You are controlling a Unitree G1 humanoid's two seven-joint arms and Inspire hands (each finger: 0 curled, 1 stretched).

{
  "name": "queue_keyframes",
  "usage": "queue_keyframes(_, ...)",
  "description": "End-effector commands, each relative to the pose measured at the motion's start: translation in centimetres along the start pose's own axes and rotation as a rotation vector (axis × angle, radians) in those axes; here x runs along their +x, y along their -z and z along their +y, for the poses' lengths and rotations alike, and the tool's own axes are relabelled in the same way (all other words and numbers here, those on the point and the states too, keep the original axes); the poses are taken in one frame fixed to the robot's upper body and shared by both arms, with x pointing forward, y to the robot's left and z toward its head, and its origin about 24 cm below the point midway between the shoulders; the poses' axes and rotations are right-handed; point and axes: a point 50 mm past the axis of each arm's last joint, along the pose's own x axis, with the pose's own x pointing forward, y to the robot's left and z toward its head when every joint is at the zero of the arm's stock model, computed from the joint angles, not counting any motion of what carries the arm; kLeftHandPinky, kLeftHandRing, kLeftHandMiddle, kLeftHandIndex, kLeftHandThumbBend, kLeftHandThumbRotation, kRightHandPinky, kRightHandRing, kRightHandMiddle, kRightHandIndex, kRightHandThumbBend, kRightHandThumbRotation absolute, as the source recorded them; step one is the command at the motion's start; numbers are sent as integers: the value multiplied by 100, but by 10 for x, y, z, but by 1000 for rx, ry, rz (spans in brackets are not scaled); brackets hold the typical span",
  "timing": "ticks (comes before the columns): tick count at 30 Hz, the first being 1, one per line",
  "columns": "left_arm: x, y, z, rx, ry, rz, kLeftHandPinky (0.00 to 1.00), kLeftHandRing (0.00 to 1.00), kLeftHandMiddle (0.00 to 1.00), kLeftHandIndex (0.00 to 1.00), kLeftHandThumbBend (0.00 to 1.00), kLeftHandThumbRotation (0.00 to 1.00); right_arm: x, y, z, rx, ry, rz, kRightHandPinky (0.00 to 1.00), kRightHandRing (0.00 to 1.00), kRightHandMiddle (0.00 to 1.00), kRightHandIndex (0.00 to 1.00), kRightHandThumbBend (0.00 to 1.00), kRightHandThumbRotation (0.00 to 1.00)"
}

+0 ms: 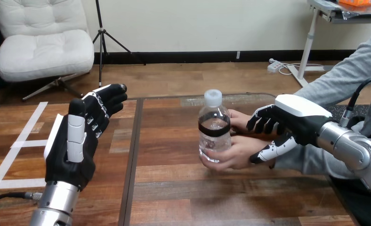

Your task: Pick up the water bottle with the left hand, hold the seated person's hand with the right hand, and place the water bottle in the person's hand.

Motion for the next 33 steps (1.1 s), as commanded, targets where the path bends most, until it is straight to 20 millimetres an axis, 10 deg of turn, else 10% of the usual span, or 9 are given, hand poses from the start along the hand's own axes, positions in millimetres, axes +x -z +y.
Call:
queue_keyframes(1, 13, -14, -3, 4, 25, -74, 87, 83, 80, 72, 87, 100, 5, -13, -26, -25, 68, -39, 67, 77, 78, 78, 97, 54)
queue_keyframes(16, 10, -17, -4, 39, 51, -62, 88, 84, 81, 74, 86, 100, -10, -10, -19, 177, 263, -122, 70, 81, 84, 86, 100, 94)
queue_keyframes(33, 1, -27, -6, 116, 92, -72, 82, 84, 83, 77, 83, 100, -30, -15, -7, 483, 410, -278, 76, 83, 85, 86, 100, 100)
